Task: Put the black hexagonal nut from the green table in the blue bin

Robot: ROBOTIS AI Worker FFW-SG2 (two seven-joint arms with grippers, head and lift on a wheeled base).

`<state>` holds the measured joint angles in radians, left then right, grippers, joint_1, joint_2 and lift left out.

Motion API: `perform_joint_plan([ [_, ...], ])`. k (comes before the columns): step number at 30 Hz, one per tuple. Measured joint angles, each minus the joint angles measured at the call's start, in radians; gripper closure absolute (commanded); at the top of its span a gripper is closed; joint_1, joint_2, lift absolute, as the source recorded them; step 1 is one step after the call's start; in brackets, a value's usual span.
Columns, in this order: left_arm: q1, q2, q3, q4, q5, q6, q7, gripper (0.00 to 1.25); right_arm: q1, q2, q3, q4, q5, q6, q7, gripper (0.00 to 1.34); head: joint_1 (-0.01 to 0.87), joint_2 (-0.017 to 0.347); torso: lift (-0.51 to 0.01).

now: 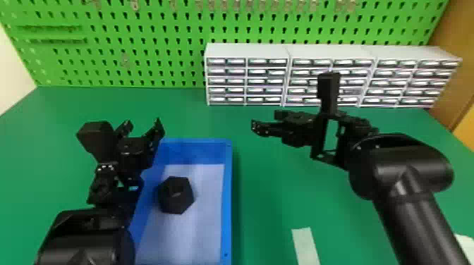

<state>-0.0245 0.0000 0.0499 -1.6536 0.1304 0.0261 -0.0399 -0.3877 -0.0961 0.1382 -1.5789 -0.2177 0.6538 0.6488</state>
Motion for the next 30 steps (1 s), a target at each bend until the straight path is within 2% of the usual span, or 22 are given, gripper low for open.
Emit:
perform_joint_plan([
  [16, 0.0, 0.0, -0.005, 0.001, -0.002, 0.0, 0.0, 0.51, 0.064, 0.012, -0.158, -0.11, 0.114, -0.003, -0.072, 0.26, 0.686, 0.051, -0.097],
  [21, -0.001, 0.0, -0.006, 0.001, -0.002, 0.0, 0.001, 0.51, 0.094, 0.02, -0.207, -0.157, 0.138, -0.04, -0.135, 0.26, 0.686, 0.051, -0.097],
  [30, -0.002, 0.0, -0.007, 0.001, -0.002, 0.0, 0.001, 0.51, 0.154, 0.046, -0.307, -0.206, 0.131, -0.167, -0.233, 0.25, 0.686, 0.051, -0.097],
])
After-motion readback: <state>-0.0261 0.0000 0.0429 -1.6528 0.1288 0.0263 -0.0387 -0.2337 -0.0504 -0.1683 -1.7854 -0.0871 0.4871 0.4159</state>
